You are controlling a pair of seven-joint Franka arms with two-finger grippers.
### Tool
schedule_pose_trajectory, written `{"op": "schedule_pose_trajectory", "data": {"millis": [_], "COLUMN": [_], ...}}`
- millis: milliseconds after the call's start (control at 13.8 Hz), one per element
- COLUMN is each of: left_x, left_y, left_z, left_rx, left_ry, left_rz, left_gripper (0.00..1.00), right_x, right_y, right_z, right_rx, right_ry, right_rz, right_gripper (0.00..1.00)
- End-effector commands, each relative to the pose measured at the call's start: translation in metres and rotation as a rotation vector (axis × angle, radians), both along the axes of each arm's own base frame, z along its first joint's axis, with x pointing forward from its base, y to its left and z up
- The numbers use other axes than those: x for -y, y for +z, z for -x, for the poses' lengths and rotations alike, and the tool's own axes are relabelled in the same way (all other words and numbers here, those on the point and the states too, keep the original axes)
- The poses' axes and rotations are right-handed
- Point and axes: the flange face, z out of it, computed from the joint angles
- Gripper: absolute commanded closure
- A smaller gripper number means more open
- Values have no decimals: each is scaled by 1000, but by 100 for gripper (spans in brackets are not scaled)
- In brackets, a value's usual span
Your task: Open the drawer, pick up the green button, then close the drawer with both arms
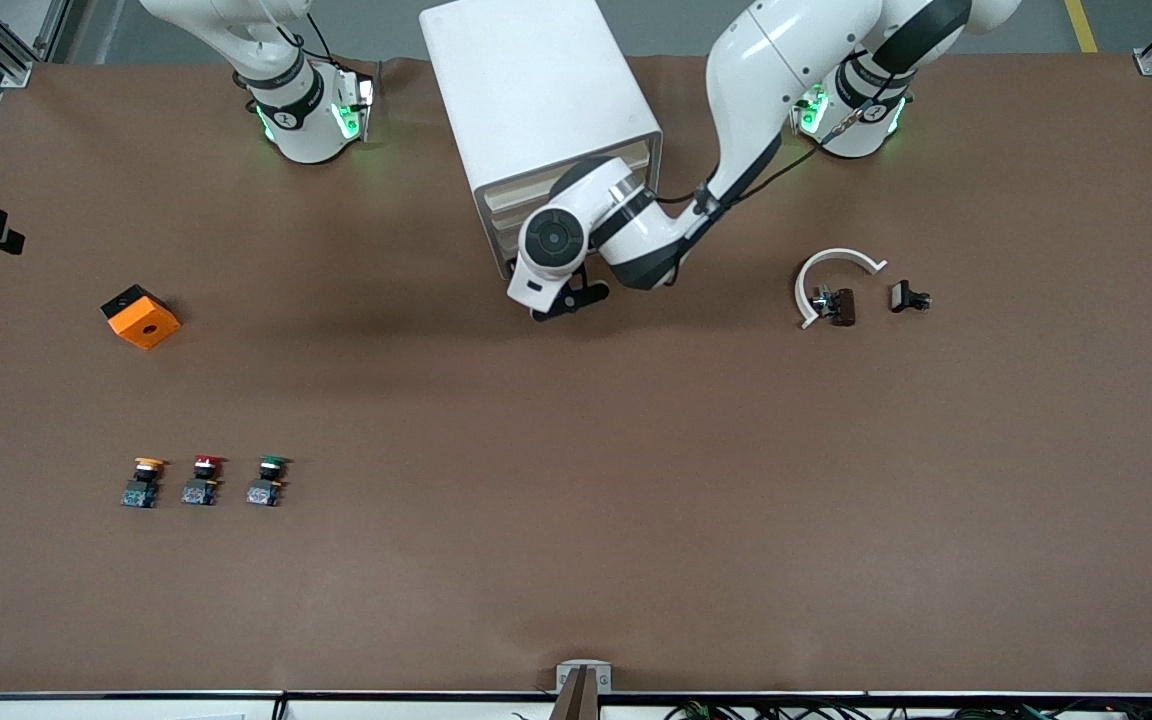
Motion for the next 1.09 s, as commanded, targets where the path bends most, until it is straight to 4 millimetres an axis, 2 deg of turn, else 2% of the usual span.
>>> {"op": "schedule_pose_trajectory", "data": {"millis": [0, 145, 290, 434, 507, 579, 724, 796, 941, 1013], "left_x": [-47, -87, -143, -192, -224, -256, -317, -347, -390, -401], "left_y": [32, 56, 81, 101, 114, 123, 161, 181, 216, 232], "left_z": [-78, -126, -172, -203, -219, -229, -230, -230, -225, -215], "left_rx": [85, 166, 269, 311, 335, 335, 320, 324, 324, 323], "left_ry": [54, 46, -1, -21, -38, -70, -196, -220, -237, -246], "left_rz": [22, 40, 28, 38, 44, 38, -14, -25, -45, -65], "left_gripper": [0, 0, 0, 0, 0, 0, 0, 0, 0, 0], "right_x": [14, 20, 19, 16, 11, 5, -7, -6, -1, 2], "right_y": [-3, -4, -2, -1, 1, 2, 3, 3, 6, 15], "right_z": [15, 23, 39, 51, 53, 53, 51, 51, 53, 59], "right_rx": [-34, -53, -30, 1, 7, 9, 14, 14, 27, 46], "right_ry": [-19, -29, -30, -22, -11, 1, 26, 25, 16, 14], "right_rz": [-26, -32, -36, -38, -37, -36, -25, -25, -25, -26], "right_gripper": [0, 0, 0, 0, 0, 0, 0, 0, 0, 0]}}
